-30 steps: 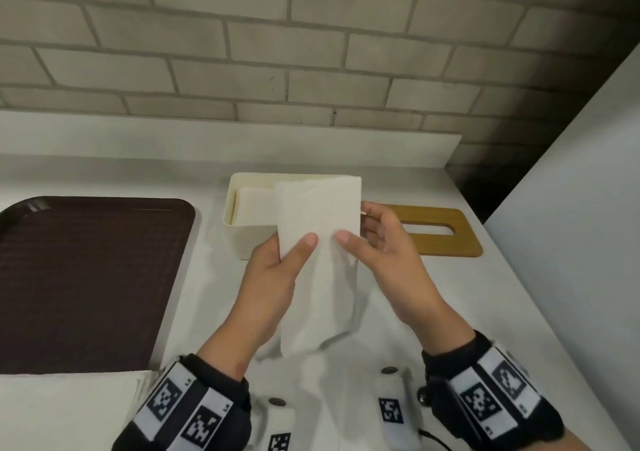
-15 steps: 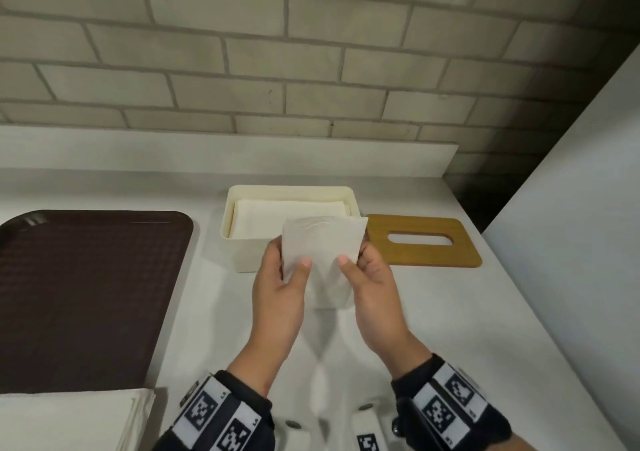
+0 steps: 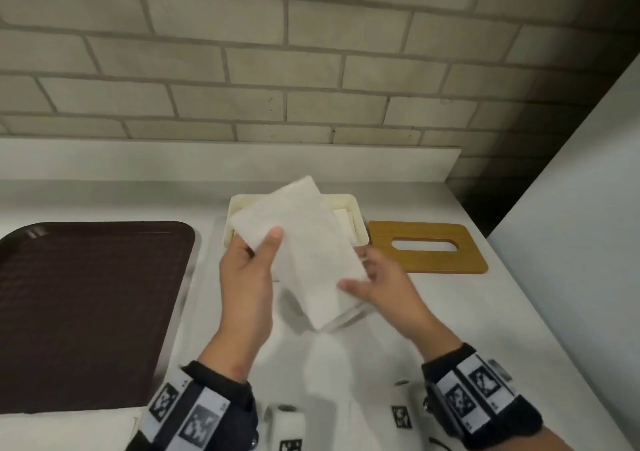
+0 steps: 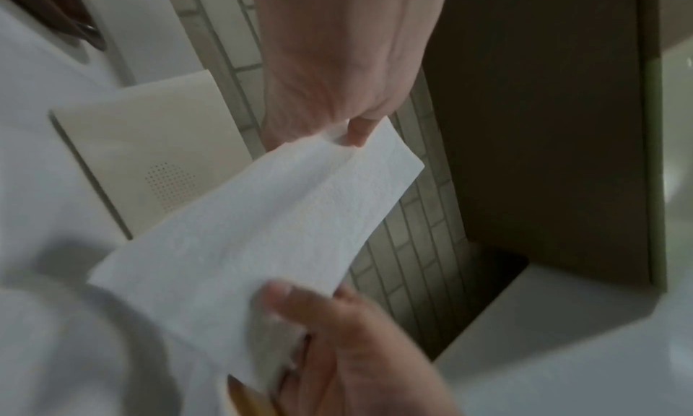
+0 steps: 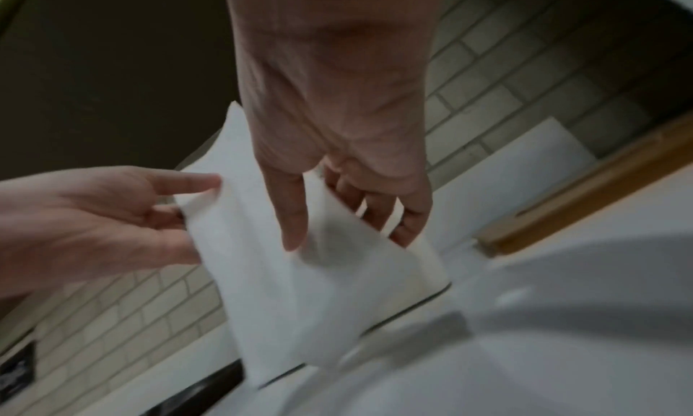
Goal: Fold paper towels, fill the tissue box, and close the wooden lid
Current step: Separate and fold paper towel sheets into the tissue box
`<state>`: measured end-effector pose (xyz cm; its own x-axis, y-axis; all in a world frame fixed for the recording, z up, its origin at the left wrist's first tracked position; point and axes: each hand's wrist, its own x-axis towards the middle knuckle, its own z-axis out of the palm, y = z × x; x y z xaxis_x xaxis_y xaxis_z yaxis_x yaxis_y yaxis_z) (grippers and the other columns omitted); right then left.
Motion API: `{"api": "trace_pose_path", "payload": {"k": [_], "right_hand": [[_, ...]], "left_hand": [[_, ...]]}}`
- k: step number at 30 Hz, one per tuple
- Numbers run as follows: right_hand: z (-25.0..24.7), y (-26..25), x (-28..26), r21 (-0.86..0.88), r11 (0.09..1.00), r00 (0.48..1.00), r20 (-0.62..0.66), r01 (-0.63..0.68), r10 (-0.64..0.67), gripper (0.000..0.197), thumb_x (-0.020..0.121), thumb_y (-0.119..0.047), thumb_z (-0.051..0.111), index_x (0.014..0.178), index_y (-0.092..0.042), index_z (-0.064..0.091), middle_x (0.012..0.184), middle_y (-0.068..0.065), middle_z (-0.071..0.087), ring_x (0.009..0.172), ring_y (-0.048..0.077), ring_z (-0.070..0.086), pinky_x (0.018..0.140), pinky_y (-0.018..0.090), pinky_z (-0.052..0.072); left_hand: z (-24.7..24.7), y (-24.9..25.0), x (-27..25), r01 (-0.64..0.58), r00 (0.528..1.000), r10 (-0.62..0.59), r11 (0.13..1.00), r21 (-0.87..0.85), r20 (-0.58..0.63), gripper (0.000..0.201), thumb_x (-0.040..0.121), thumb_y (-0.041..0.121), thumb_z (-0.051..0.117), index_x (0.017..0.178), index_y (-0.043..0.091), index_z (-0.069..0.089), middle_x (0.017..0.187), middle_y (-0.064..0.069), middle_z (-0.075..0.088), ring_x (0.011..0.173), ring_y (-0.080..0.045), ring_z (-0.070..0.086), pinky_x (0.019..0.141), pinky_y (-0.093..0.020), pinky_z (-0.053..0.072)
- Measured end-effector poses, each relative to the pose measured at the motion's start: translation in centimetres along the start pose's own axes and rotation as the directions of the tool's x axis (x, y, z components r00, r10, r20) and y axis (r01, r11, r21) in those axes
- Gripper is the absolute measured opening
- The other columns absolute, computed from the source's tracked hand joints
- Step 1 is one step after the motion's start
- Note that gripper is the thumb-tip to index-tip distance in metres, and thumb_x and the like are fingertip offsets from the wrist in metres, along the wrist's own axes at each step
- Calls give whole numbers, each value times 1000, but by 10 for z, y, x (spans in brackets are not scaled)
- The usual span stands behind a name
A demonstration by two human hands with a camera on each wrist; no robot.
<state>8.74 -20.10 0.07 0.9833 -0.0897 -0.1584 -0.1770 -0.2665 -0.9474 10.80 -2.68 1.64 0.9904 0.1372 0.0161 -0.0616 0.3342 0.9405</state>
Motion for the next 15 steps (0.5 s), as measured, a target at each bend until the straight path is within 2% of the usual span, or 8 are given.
{"api": "trace_pose_path", "payload": {"k": [3, 4, 6, 7, 9, 12, 13, 15], "right_hand": [[-17, -29, 17, 97, 989, 980, -178, 109, -90, 39, 80, -6, 71, 112, -17, 52, 103, -2, 63, 85, 11, 64, 67, 21, 56], [-21, -38, 27, 112, 983, 969, -219, 145, -118, 40, 81, -6, 70, 113, -19, 50, 103, 0, 62, 86, 13, 63, 65, 20, 55], [-23, -49, 50, 93, 981, 956, -258, 172, -143, 45, 83, -9, 69, 119, -23, 47, 114, 5, 55, 102, 16, 58, 74, 24, 53], [-22, -51, 62, 48, 985, 953, -263, 165, -147, 47, 84, -10, 69, 122, -24, 46, 115, 5, 50, 108, 14, 51, 78, 23, 48], [-17, -52, 83, -63, 987, 953, -260, 145, -157, 51, 84, -10, 67, 128, -22, 43, 111, 4, 44, 107, 9, 43, 81, 20, 39], [-3, -42, 106, -240, 964, 965, -204, 113, -163, 51, 85, -6, 64, 130, -18, 43, 106, 4, 46, 101, 16, 49, 79, 19, 38], [2, -37, 112, -292, 951, 971, -177, 106, -162, 50, 85, -5, 63, 130, -16, 43, 106, 6, 49, 102, 19, 51, 78, 18, 38], [8, -28, 121, -386, 916, 977, -132, 107, -169, 49, 86, -4, 62, 129, -16, 43, 112, 11, 54, 105, 20, 53, 77, 17, 36]], "left_hand": [[-11, 8, 23, -27, 998, 31, 998, 56, -61, 18, 90, 8, 61, 106, 16, 63, 103, -3, 71, 97, -20, 67, 79, -30, 54], [-14, 9, 31, -37, 996, 46, 992, 117, -82, 15, 89, 8, 62, 102, 15, 61, 101, -6, 70, 95, -24, 67, 77, -33, 53], [-19, 9, 49, -51, 990, 85, 961, 271, -114, 18, 87, 9, 65, 102, 14, 56, 105, -10, 68, 94, -27, 66, 75, -36, 54], [-21, 8, 58, -50, 988, 97, 937, 346, -119, 23, 86, 9, 66, 105, 15, 55, 107, -10, 67, 93, -26, 66, 76, -37, 55], [-23, 4, 75, -23, 992, 80, 874, 485, -96, 34, 83, 6, 67, 113, 15, 53, 106, -12, 66, 90, -26, 66, 79, -42, 57], [-22, -4, 92, -3, 999, 27, 721, 693, -24, 44, 81, 0, 64, 121, 11, 50, 104, -12, 64, 90, -28, 63, 79, -44, 57], [-22, -7, 96, -7, 1000, 14, 665, 746, -3, 46, 80, -2, 62, 123, 11, 50, 106, -13, 65, 93, -30, 63, 79, -43, 57], [-21, -11, 101, -29, 999, -19, 550, 835, 48, 52, 81, -3, 59, 130, 9, 46, 112, -15, 64, 101, -33, 62, 75, -33, 53]]}}
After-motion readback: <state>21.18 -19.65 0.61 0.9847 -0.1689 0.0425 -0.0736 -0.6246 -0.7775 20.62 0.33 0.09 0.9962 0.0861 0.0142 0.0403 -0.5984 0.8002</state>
